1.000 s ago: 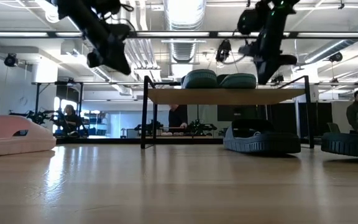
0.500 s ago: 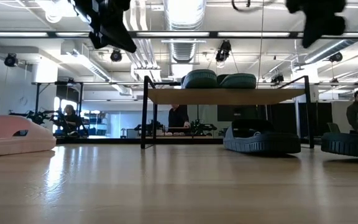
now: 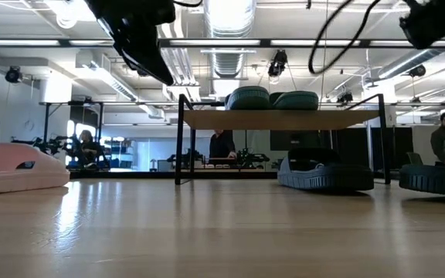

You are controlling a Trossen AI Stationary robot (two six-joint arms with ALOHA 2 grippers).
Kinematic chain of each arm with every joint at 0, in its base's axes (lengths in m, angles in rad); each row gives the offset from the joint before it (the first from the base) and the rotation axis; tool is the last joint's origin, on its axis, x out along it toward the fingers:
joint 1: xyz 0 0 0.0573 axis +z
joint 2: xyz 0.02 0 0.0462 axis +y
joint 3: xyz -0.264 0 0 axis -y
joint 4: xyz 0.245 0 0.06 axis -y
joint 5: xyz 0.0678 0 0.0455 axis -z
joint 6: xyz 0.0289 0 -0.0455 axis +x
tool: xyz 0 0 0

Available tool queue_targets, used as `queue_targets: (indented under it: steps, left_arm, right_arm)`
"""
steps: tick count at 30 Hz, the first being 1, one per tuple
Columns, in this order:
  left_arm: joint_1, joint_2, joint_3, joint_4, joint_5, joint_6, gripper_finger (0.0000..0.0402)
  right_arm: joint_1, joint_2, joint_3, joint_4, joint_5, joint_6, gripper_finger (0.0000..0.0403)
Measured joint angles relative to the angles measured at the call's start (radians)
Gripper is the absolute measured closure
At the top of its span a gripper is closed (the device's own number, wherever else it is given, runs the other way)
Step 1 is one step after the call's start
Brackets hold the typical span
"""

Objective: Pick and place slides into the shelf
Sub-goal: Put the black slides under the shelf

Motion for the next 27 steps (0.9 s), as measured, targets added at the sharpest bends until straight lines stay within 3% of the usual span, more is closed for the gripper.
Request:
queue_targets:
  steps: [6, 10, 12, 18, 27]
  left_arm:
    - [-0.051, 0.034, 0.000, -0.001, 0.000, -0.001, 0.0369]
    - [-0.082, 0.036, 0.000, 0.000, 0.000, -0.041, 0.0368]
    - [-0.098, 0.035, 0.000, -0.002, 0.000, -0.054, 0.0368]
    - [-0.144, 0.031, 0.000, -0.001, -0.002, -0.096, 0.0368]
    - [-0.188, 0.033, 0.000, -0.001, -0.053, -0.132, 0.0368]
  right_arm:
    - [0.022, 0.131, 0.052, 0.056, -0.028, -0.150, 0.0360]
    - [-0.032, 0.216, 0.059, -0.050, -0.239, -0.119, 0.0355]
    - [-0.038, 0.251, 0.059, -0.076, -0.277, -0.123, 0.0346]
    - [-0.037, 0.311, 0.091, -0.085, -0.279, -0.132, 0.0286]
    - [-0.037, 0.381, 0.136, -0.208, -0.221, 0.045, 0.0195]
